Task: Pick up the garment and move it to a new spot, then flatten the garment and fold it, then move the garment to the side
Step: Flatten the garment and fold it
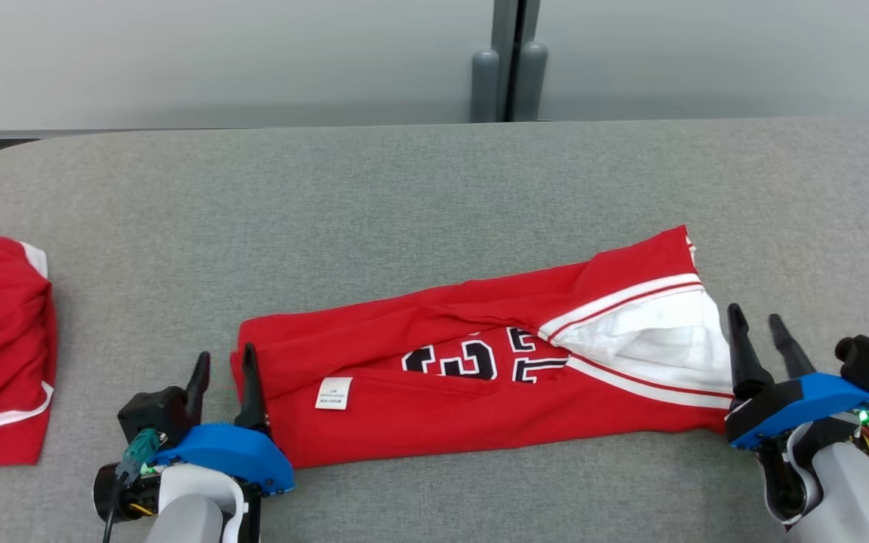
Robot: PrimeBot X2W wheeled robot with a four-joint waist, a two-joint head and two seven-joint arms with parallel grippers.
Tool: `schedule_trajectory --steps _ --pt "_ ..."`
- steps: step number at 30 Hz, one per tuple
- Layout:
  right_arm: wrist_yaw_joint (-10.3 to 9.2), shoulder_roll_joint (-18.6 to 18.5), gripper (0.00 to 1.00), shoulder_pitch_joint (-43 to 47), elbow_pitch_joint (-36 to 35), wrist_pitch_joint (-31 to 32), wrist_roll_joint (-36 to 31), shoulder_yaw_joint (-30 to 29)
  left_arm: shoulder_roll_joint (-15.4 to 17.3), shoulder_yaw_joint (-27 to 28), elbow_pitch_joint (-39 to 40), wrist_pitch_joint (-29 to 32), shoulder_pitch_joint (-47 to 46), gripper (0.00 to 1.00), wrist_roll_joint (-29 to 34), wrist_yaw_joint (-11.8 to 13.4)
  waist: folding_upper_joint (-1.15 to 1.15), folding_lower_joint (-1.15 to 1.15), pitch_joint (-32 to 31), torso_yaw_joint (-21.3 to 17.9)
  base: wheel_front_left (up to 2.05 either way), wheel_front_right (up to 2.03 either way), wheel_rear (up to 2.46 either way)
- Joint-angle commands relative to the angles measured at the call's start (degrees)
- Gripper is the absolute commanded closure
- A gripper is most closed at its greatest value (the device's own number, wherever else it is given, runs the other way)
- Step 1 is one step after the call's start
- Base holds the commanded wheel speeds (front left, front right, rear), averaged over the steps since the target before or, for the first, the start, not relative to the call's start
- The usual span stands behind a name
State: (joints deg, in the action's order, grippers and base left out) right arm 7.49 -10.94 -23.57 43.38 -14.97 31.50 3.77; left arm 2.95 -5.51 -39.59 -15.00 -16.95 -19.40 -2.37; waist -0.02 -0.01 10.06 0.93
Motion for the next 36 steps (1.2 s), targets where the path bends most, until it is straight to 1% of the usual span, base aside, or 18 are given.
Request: schedule_trajectory --steps 1,3,6,11,15,21,22,23,25,30,33,36 --pt "0.0 -0.3 0.0 -0.3 -0.1 -0.3 -0.2 -0.6 0.0 0.3 1.5 -0.3 1.4 0.0 0.0 0.4 0.02 0.01 -0.1 0.6 0.0 0.0 0.0" --pt "0.01 -0.9 0.0 -1.4 -0.1 -0.3 -1.2 -1.4 0.0 0.1 3.5 -0.3 2.8 0.0 -0.9 0.9 0.02 0.01 -0.1 1.5 0.0 0.0 0.0" --pt "0.01 -1.7 0.0 -2.9 2.2 -0.3 -3.0 -1.8 -0.1 -1.6 5.5 -0.3 3.8 0.0 -1.5 1.0 0.02 0.01 0.0 3.2 0.0 0.0 0.0" --pt "0.01 -2.8 0.0 -6.3 10.5 -0.1 -6.8 -2.1 -0.1 -4.1 7.0 -0.3 4.6 0.0 -2.8 1.7 0.02 0.01 0.3 6.5 0.0 0.0 0.0" --pt "0.01 -2.5 0.0 -8.3 17.8 2.0 -9.0 -2.3 -0.1 -5.9 7.6 -0.3 4.7 0.0 -3.7 2.1 0.02 0.01 0.8 8.5 0.0 0.0 0.0" --pt "0.02 -1.0 0.0 -9.2 24.7 5.2 -9.8 -1.2 -0.1 -6.9 7.9 -0.3 4.8 0.0 -4.6 2.6 0.02 0.01 1.1 9.7 0.0 0.0 0.0" --pt "0.02 -0.7 0.6 -9.2 25.5 5.7 -10.1 -0.8 -0.1 -6.8 7.9 -0.3 4.9 0.0 -4.6 2.7 0.02 0.01 1.1 9.7 0.0 0.0 0.0" --pt "0.08 -0.2 1.0 -9.0 26.0 6.0 -9.9 -0.6 -0.1 -6.9 8.0 -0.3 4.9 0.0 -4.6 2.8 0.02 0.01 1.1 9.6 0.0 0.0 0.0" --pt "0.08 0.5 1.0 -9.1 26.4 6.0 -9.1 -0.3 -0.1 -6.8 7.8 -0.3 4.8 0.0 -4.5 2.9 0.02 0.01 1.1 9.1 0.0 0.0 0.0" --pt "-0.06 -1.8 1.0 -10.2 25.0 2.2 -7.9 -0.8 -0.1 -6.1 7.8 -0.3 3.7 0.0 -4.0 2.8 0.02 0.01 1.0 6.9 0.0 0.0 0.0" --pt "-0.08 -3.1 1.0 -10.9 23.3 0.6 -7.1 -1.5 -0.1 -5.7 7.9 -0.3 3.7 0.0 -3.7 2.7 0.02 0.01 0.6 4.7 0.0 0.0 0.0" --pt "-0.05 -3.4 1.0 -11.1 21.3 0.0 -6.6 -1.9 -0.1 -5.5 7.7 -0.3 3.8 0.0 -4.0 2.5 0.02 0.01 0.2 2.2 0.0 0.0 0.0"
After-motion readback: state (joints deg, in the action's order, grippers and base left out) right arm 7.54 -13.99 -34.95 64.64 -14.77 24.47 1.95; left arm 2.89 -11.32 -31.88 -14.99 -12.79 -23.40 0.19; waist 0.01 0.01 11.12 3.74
